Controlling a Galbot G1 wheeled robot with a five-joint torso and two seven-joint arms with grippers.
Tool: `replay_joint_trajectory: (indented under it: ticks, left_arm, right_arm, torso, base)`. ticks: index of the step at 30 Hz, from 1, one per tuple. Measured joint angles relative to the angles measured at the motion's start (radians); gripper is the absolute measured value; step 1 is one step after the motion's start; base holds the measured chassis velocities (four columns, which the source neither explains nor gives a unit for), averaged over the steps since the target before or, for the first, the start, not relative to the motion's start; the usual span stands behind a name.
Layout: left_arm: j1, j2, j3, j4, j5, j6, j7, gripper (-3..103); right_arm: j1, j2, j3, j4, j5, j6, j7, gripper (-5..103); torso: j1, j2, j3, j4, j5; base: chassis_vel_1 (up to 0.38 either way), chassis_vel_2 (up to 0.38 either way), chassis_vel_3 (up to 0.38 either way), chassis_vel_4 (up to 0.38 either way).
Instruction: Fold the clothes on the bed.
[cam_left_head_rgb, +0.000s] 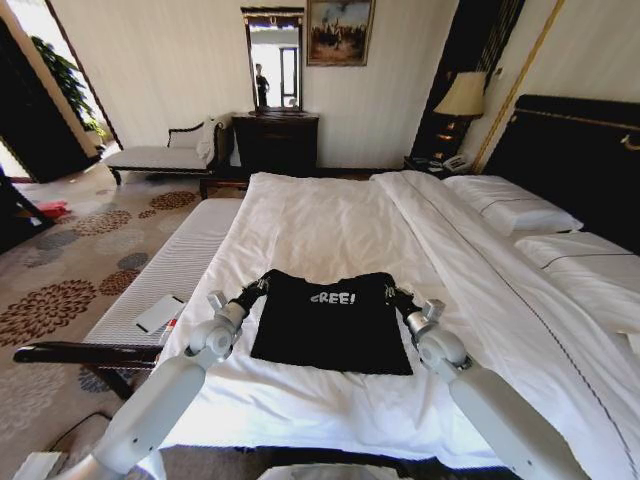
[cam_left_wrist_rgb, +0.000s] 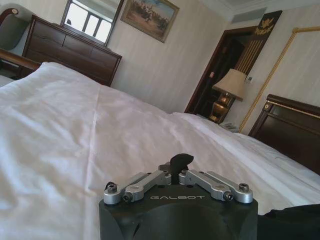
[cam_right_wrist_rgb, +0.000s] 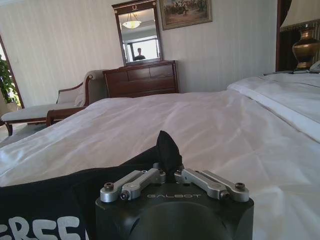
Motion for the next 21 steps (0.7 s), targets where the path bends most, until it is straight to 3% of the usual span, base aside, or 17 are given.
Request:
replay_joint_trajectory:
  ticks: [12, 15, 16, 18, 20, 21]
  left_arm:
    - [0.065, -0.025, 0.019, 0.022, 0.076, -0.006, 0.002, -1]
    - [0.090, -0.026, 0.023, 0.013, 0.096, -0.003, 0.001, 14]
    - [0.096, -0.024, 0.024, 0.006, 0.101, -0.001, 0.000, 19]
    - [0.100, -0.022, 0.024, 0.002, 0.104, 0.001, -0.001, 19]
    - [0.109, -0.017, 0.024, -0.012, 0.123, 0.004, -0.001, 30]
    - [0.110, -0.016, 0.024, -0.012, 0.124, 0.004, -0.001, 30]
  right_arm:
    - [-0.073, 0.038, -0.007, -0.037, -0.095, 0.020, -0.021, 0]
    - [-0.100, 0.042, -0.004, -0.035, -0.106, 0.023, -0.023, 16]
    - [-0.115, 0.043, -0.001, -0.030, -0.114, 0.026, -0.025, 16]
    - [-0.124, 0.043, 0.000, -0.026, -0.119, 0.027, -0.027, 21]
    - [-0.150, 0.044, 0.005, -0.013, -0.131, 0.031, -0.030, 32]
    - [-0.153, 0.044, 0.006, -0.012, -0.132, 0.032, -0.031, 32]
  torso:
    - [0.000, 0.000, 0.000, 0.0003, 0.0000]
    - [0.000, 0.000, 0.000, 0.0002, 0.0000]
    - [0.000, 0.000, 0.000, 0.0002, -0.0001]
    - [0.000, 0.000, 0.000, 0.0002, 0.0000]
    - [0.000, 0.000, 0.000, 0.0001, 0.0000]
    - [0.000, 0.000, 0.000, 0.0001, 0.0000]
  base:
    - [0.000, 0.000, 0.000, 0.000]
    - [0.000, 0.000, 0.000, 0.000]
    - [0.000, 0.000, 0.000, 0.000]
    - [0.000, 0.000, 0.000, 0.000]
    - [0.000, 0.000, 0.000, 0.000]
    - [0.000, 0.000, 0.000, 0.000]
